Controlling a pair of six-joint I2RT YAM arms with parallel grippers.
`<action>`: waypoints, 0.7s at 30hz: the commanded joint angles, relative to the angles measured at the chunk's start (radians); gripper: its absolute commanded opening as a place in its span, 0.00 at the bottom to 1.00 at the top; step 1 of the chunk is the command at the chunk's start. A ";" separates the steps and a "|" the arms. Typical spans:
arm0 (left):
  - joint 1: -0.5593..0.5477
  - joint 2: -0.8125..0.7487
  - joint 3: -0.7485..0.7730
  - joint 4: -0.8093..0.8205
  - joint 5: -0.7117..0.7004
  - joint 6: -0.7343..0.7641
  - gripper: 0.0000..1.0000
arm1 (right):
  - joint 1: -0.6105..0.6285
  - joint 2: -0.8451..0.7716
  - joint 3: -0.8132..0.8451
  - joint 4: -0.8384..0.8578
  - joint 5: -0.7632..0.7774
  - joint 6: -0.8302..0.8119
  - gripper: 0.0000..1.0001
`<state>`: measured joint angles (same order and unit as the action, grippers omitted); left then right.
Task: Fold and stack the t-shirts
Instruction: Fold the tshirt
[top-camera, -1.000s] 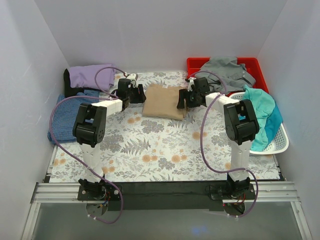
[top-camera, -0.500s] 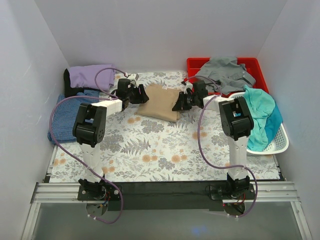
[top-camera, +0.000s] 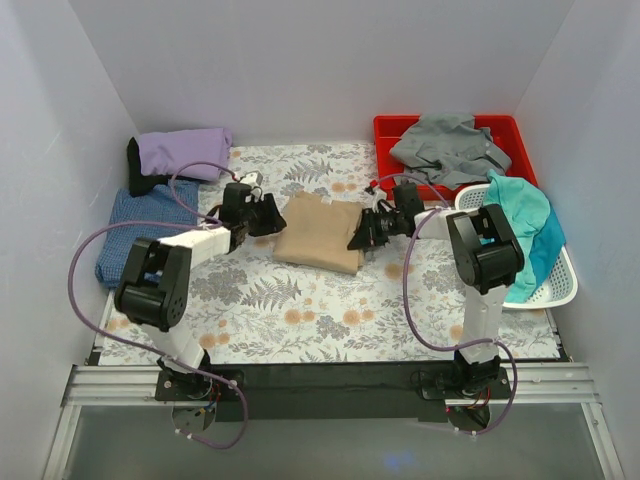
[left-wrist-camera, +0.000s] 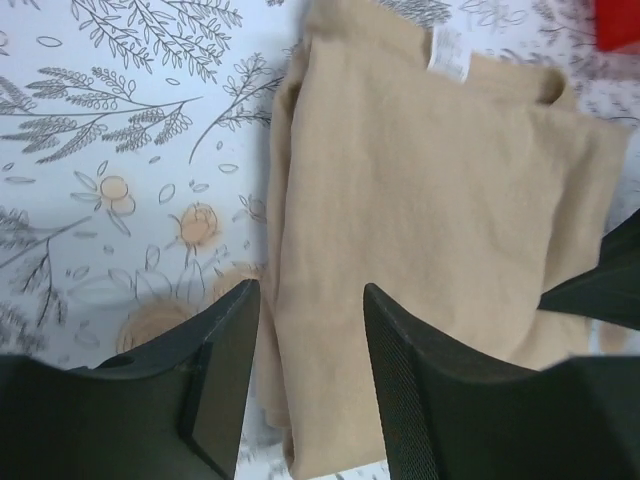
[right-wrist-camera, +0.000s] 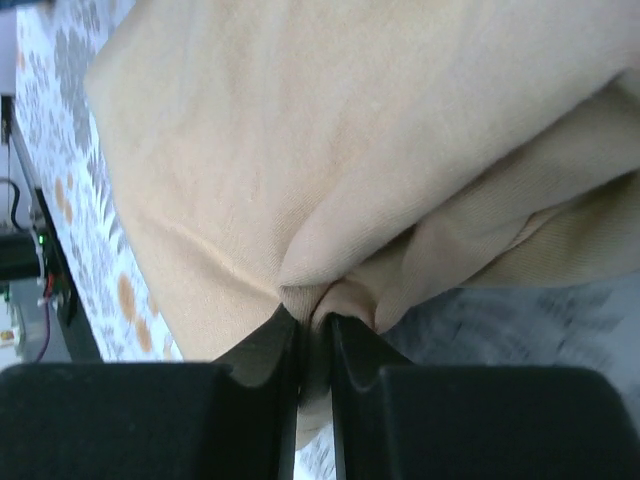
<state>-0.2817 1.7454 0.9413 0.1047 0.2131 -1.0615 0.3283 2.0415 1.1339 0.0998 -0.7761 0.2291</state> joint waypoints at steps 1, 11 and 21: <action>-0.011 -0.215 -0.036 -0.043 -0.058 0.001 0.45 | 0.008 -0.091 -0.115 -0.165 0.008 -0.118 0.01; -0.045 -0.371 -0.147 -0.089 -0.004 -0.040 0.46 | 0.012 -0.315 -0.235 -0.224 0.127 -0.128 0.98; -0.048 -0.353 -0.199 -0.134 -0.055 -0.054 0.46 | 0.012 -0.524 -0.158 -0.302 0.475 -0.100 0.98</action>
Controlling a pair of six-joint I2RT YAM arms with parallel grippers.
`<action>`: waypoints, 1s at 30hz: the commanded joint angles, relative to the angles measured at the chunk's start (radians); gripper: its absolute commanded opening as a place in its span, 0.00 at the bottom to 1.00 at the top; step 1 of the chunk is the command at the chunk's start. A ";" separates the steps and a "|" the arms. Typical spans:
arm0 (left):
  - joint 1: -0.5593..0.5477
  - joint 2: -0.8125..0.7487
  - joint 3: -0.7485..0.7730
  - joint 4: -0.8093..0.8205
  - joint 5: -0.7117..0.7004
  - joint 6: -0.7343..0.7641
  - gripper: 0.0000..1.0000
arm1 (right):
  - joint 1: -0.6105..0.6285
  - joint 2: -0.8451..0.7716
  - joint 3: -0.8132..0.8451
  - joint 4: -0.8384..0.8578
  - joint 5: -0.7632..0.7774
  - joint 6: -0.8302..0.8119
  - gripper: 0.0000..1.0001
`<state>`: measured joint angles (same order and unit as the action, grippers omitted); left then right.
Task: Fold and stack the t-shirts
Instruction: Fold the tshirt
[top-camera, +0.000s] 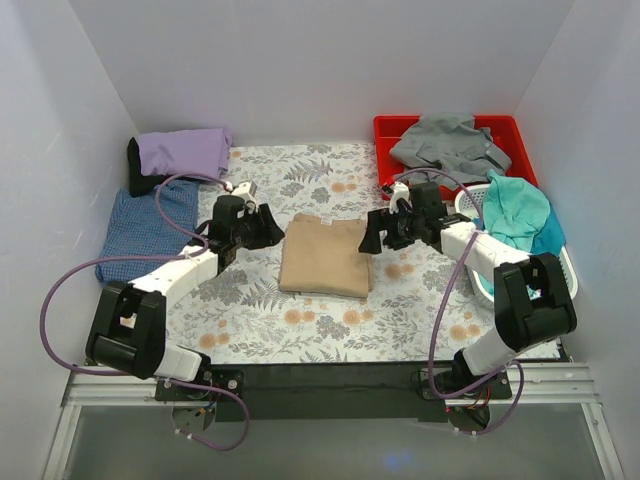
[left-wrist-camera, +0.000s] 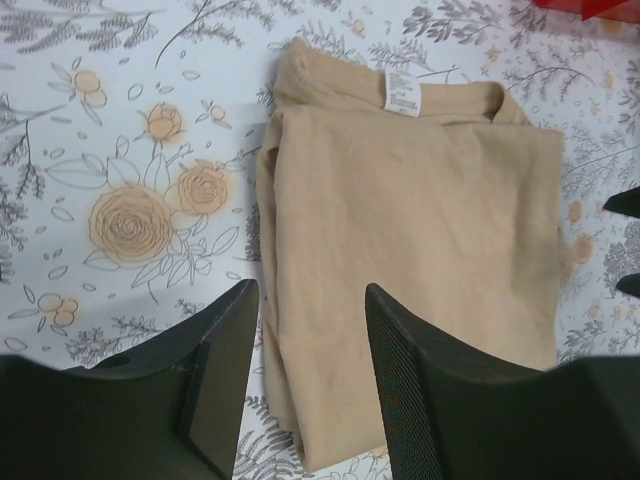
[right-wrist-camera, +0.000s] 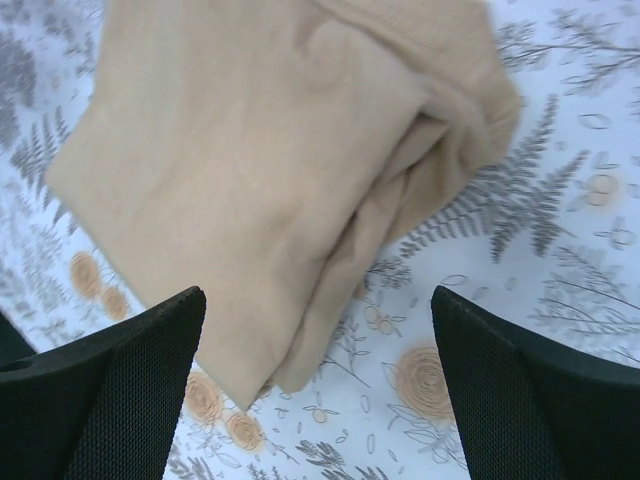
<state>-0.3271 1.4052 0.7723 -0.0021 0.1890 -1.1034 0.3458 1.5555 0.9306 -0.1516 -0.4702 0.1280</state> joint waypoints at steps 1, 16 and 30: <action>-0.003 -0.008 -0.037 -0.035 -0.033 -0.021 0.46 | -0.005 -0.054 0.047 -0.055 0.179 0.001 0.98; -0.003 0.090 -0.091 0.120 0.151 -0.102 0.46 | 0.010 -0.002 0.043 0.079 -0.143 0.067 0.90; -0.003 0.120 -0.084 0.131 0.162 -0.105 0.46 | 0.051 0.189 0.060 0.190 -0.219 0.098 0.91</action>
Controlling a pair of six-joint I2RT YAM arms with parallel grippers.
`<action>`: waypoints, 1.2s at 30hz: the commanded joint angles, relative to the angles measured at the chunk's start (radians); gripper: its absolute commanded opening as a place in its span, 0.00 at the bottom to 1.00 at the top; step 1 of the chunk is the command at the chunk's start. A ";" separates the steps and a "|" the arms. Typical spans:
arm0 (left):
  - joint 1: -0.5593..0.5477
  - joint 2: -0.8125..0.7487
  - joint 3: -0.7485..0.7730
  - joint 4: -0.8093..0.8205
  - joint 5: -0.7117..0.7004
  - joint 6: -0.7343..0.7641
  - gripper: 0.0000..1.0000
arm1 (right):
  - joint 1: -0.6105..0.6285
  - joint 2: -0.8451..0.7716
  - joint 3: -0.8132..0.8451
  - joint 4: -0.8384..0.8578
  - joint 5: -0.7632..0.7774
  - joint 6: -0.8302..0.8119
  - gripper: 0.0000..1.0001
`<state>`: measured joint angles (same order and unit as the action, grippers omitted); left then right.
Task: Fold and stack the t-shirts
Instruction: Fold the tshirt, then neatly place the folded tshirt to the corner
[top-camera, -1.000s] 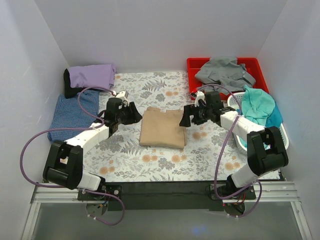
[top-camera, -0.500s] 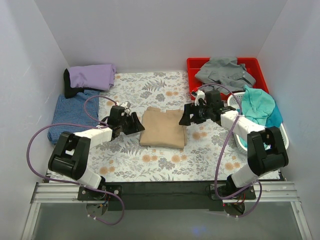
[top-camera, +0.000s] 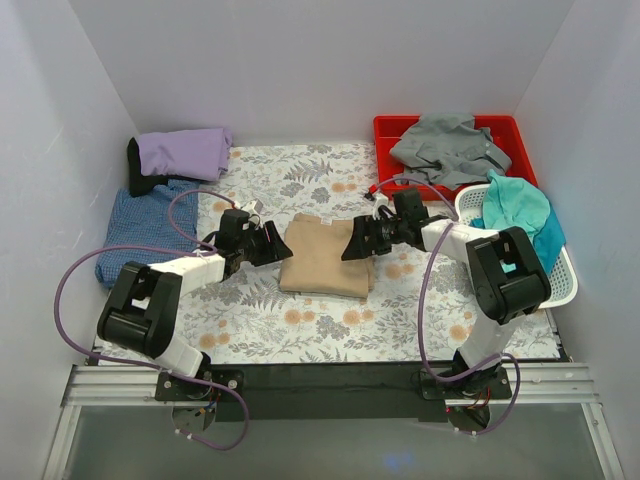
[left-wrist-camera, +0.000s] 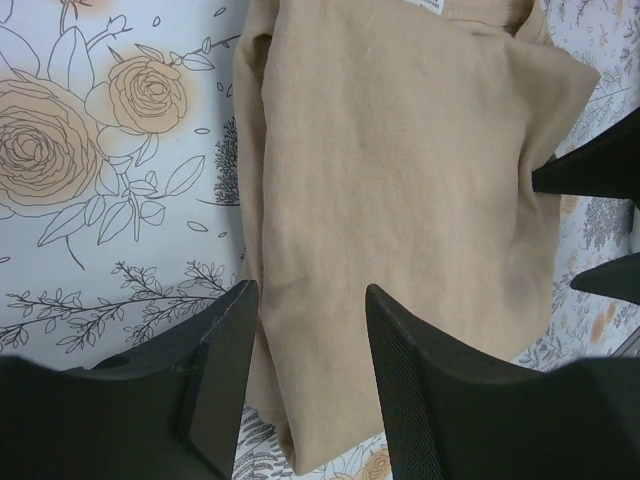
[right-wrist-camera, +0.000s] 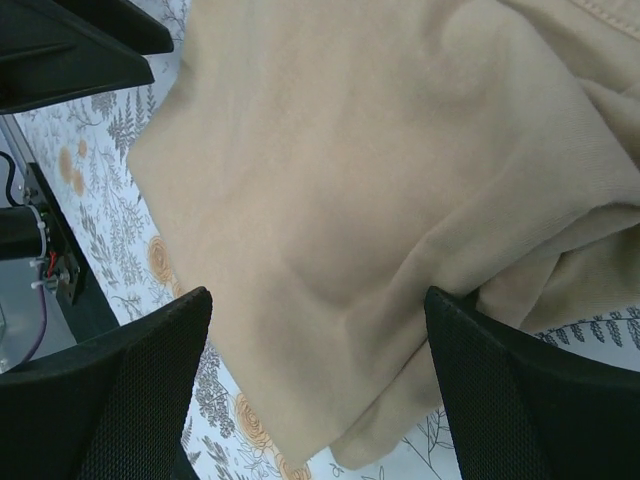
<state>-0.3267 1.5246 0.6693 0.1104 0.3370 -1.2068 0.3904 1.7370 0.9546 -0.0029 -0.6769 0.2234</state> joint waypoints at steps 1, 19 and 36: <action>-0.003 -0.003 0.019 0.017 0.010 0.000 0.46 | 0.008 0.004 0.036 0.017 0.011 -0.007 0.91; -0.003 -0.001 0.035 -0.020 -0.016 0.032 0.45 | 0.024 -0.152 0.059 -0.108 0.338 -0.058 0.94; -0.003 0.006 0.050 -0.018 0.002 0.035 0.45 | 0.041 0.065 0.156 0.089 0.042 0.039 0.94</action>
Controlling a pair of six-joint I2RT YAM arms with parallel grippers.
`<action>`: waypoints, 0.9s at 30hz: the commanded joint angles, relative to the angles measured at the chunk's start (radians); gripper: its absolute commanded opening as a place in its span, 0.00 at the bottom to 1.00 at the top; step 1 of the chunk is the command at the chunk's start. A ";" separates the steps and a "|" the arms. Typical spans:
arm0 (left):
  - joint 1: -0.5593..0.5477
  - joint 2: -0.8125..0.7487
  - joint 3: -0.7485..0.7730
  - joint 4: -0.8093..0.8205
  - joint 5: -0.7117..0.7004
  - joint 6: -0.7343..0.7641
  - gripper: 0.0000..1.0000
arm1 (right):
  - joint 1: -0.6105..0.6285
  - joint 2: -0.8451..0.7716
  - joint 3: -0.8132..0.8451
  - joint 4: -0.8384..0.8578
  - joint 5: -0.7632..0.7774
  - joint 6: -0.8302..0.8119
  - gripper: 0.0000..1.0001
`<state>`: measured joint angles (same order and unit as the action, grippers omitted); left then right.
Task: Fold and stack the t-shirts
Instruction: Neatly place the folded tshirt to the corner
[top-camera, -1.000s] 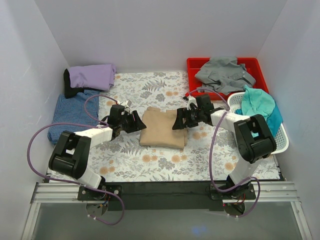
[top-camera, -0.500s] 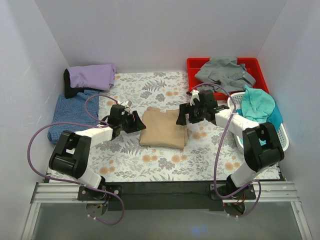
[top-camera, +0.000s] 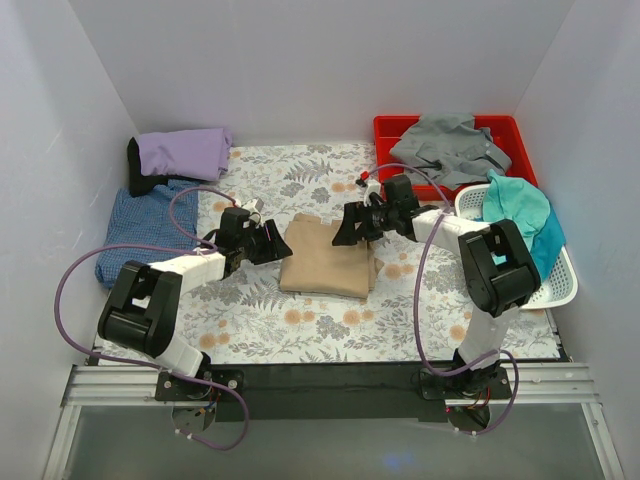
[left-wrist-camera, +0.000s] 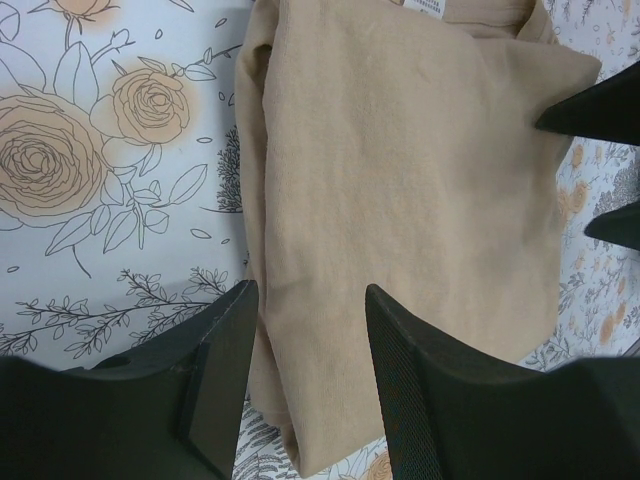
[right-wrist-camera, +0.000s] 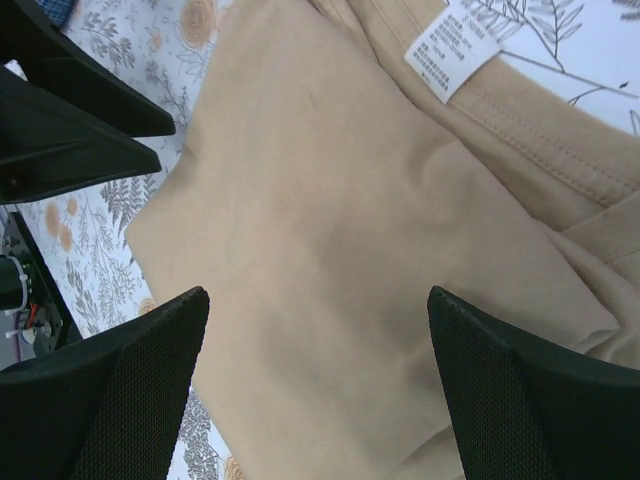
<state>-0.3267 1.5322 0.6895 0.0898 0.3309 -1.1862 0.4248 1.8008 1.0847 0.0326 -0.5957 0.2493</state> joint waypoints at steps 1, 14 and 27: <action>-0.003 -0.004 0.030 0.002 0.005 0.016 0.45 | 0.005 0.000 0.020 0.052 -0.027 0.011 0.95; -0.003 0.028 0.033 -0.033 -0.016 0.019 0.45 | 0.009 -0.063 -0.045 -0.121 0.381 -0.087 0.96; 0.006 0.062 0.064 -0.070 0.057 0.020 0.85 | 0.008 -0.290 -0.101 -0.160 0.513 -0.093 0.97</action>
<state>-0.3275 1.5909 0.7525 0.0341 0.3412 -1.1858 0.4278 1.5913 0.9962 -0.1242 -0.1135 0.1699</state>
